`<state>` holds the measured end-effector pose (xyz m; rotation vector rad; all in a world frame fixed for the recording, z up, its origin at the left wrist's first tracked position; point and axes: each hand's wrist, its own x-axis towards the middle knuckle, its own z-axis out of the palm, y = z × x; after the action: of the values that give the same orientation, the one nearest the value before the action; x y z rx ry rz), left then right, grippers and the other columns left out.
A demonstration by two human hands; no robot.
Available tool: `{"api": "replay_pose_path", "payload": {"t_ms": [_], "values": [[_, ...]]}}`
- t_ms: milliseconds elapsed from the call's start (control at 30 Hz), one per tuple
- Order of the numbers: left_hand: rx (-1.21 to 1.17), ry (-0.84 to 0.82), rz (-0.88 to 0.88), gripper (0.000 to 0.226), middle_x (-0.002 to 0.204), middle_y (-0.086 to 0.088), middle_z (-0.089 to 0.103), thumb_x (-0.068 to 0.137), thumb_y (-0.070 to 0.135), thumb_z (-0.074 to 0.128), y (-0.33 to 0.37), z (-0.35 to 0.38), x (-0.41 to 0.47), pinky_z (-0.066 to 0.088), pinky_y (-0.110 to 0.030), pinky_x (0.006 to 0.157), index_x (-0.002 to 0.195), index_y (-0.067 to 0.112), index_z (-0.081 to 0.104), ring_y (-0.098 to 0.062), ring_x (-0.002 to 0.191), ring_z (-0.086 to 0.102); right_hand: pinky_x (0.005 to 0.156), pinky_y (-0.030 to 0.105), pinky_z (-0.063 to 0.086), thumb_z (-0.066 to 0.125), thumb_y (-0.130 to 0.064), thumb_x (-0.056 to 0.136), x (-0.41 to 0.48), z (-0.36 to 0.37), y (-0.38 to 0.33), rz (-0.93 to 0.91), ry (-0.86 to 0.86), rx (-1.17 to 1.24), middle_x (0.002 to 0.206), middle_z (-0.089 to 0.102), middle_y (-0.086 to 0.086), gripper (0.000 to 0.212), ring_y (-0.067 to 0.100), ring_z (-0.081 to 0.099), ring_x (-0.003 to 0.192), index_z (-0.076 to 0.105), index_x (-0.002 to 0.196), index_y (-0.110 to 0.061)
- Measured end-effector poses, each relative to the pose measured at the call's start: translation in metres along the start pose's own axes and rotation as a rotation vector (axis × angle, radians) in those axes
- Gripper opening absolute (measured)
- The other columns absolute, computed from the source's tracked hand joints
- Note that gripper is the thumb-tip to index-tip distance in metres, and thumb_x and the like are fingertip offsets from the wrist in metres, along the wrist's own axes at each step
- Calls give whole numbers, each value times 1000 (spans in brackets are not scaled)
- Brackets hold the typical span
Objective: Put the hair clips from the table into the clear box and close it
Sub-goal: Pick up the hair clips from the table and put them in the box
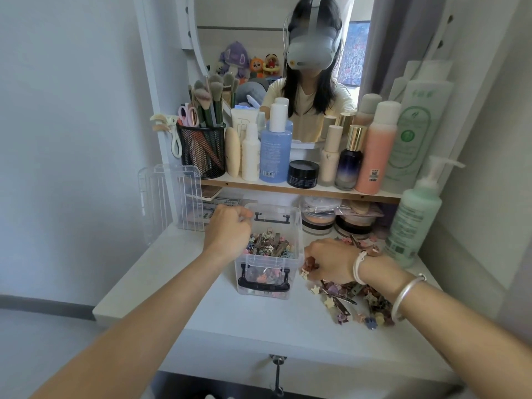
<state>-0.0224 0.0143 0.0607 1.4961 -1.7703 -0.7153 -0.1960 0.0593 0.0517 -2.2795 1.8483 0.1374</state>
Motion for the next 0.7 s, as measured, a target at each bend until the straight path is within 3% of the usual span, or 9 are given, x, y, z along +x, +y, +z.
{"api": "replay_pose_path", "payload": {"t_ms": [67,200,267,333,433,500,600,700], "values": [[1,-2,0,29,133,-12,50,92,8,44,0,0,0,37,-33,102,113,10,64,-27,119,51,79,23,42,60,-13,85,3,2,4,19,32,21,110,66,6,18,23,58,103,64,102,-9],[9,-3,-1,29,134,-11,48,92,9,43,1,0,-1,36,-33,103,114,10,63,-27,120,49,85,22,44,63,-12,83,5,-5,18,32,119,81,106,68,5,18,19,60,100,67,100,-12],[11,-7,2,29,133,-11,50,92,9,44,0,0,-1,36,-33,103,114,10,63,-26,119,50,78,19,47,64,-11,83,3,-20,23,43,198,205,97,68,3,14,14,60,89,68,96,-12],[13,-9,2,29,133,-11,50,92,10,44,0,0,-1,37,-33,103,114,10,63,-26,119,50,61,15,53,63,-5,83,-1,-40,21,34,294,412,86,63,-1,10,13,59,75,68,91,-9],[26,-7,0,29,134,-11,49,93,10,44,1,0,-2,37,-34,103,115,11,63,-27,120,50,51,12,54,63,1,82,1,-63,2,-75,390,663,78,56,-4,20,10,55,66,62,77,-19],[32,-10,0,28,131,-13,51,93,11,44,3,-1,-4,39,-37,102,114,11,63,-31,118,51,62,21,58,67,-6,80,4,-68,-17,-160,384,676,82,59,-2,17,10,57,67,61,77,-22],[38,-16,-2,28,123,-20,56,91,10,45,4,-3,-7,45,-43,93,111,11,64,-42,108,56,88,32,52,71,-16,77,7,-66,-32,-192,285,510,97,62,-5,20,15,62,92,67,98,-17],[30,-5,5,30,130,-14,48,92,6,43,4,-4,-8,40,-37,101,113,9,63,-32,115,52,86,29,47,69,-14,79,1,-65,-21,-106,292,533,103,58,-5,30,15,58,93,62,108,-14]]}}
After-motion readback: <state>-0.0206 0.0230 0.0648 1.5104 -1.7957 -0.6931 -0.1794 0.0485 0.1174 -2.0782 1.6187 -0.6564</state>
